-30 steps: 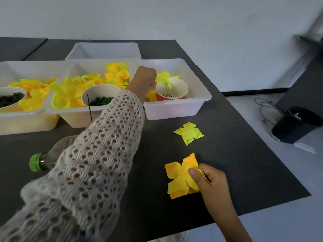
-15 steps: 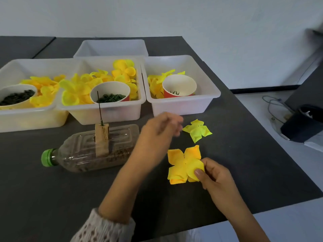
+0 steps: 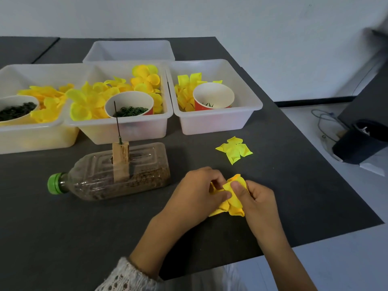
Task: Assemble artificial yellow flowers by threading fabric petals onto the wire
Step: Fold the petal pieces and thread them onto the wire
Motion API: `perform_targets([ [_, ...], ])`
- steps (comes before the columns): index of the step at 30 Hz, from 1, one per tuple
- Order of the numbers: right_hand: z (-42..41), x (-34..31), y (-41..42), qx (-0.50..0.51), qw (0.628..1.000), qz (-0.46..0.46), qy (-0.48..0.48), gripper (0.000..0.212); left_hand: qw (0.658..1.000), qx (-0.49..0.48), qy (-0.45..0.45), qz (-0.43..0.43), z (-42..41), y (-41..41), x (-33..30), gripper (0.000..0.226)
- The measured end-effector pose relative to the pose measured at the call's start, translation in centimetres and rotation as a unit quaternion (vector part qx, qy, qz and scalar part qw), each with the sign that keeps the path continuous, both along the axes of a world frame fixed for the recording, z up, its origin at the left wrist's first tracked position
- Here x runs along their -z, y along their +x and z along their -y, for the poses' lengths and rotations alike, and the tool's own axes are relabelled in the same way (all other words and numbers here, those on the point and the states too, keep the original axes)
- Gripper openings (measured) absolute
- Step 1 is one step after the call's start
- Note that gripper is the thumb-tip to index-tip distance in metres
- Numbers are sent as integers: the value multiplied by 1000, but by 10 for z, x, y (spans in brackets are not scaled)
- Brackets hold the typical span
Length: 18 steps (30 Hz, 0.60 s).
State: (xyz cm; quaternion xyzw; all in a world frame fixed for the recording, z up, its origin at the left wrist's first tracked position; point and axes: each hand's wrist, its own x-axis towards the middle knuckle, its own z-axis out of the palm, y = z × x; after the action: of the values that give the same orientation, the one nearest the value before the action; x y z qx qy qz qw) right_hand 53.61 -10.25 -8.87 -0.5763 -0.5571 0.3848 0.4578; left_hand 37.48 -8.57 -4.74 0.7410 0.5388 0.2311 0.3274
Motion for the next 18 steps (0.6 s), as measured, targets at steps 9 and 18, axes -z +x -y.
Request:
perform_targets([
  [9,8,4,-3,-7,998,13,60,43,981,-91,-62,161,-21,1,3,19],
  [18,10,3,-3,-7,997,38,62,42,957,-110,-140,231,-45,4,-4,25],
])
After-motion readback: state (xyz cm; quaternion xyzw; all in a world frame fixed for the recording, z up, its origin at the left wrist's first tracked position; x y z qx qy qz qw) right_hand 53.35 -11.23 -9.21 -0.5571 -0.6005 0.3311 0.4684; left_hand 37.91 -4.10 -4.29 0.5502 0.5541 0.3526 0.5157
